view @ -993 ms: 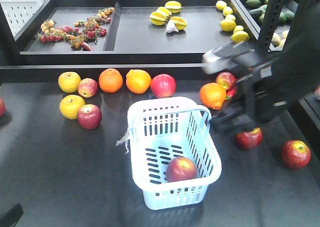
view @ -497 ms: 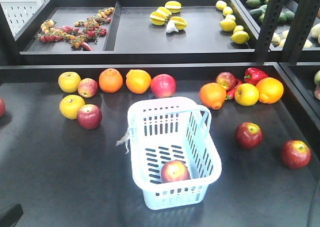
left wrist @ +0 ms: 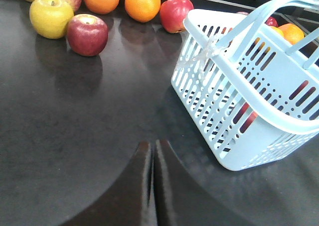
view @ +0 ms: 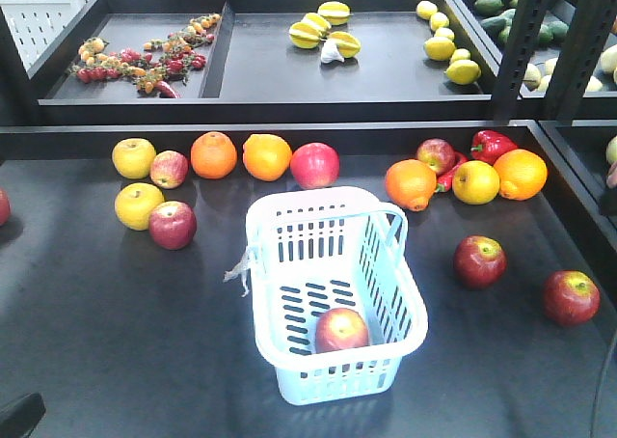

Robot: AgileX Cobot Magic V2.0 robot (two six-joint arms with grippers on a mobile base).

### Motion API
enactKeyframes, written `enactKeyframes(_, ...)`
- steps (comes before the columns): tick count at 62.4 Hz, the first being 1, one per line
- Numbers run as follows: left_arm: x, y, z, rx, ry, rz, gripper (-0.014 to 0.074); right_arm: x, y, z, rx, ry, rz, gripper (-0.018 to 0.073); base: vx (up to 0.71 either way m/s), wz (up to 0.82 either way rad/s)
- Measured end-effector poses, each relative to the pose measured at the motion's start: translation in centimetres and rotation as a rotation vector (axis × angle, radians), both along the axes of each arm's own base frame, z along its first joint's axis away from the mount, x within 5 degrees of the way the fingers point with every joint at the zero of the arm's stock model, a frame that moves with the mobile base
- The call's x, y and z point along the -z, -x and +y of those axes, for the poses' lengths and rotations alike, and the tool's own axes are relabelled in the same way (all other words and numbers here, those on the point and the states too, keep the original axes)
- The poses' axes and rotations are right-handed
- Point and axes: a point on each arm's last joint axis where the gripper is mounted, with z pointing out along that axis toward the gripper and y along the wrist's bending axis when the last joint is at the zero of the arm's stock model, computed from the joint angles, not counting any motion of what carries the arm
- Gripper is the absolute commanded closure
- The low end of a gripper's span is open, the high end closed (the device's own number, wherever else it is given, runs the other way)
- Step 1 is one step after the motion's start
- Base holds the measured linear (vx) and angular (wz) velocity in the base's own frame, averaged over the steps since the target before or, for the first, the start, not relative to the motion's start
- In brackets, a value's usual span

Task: Pick three apples into basket with both arms
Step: 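Raise the right gripper away from the basket toward the apples, then lower the right gripper and close it on another red apple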

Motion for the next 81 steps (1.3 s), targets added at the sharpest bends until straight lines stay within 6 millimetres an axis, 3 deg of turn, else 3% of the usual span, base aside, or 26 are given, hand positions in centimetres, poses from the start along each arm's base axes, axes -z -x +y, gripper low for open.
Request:
enactKeyframes(20,0.0,0.0,0.0,0.0,0.0,0.0,0.0604,4.7,-3.2,-1.9,0.068,-0.017,0.054,-0.0134,0.0,0.0)
enactKeyframes(35,0.0,0.0,0.0,0.0,0.0,0.0,0.0604,7.8,-6.8,-3.4,0.041,-0.013,0.145,-0.0114,0.0,0.0)
enactKeyframes(56,0.0,0.0,0.0,0.0,0.0,0.0,0.0604,11.4,-11.1,-2.1,-0.012,0.117,0.267,-0.0092,0.0,0.0)
enactKeyframes(81,0.0,0.0,0.0,0.0,0.0,0.0,0.0604,14.7,-12.0,-2.8,0.027,0.127,0.353,-0.008,0.0,0.0)
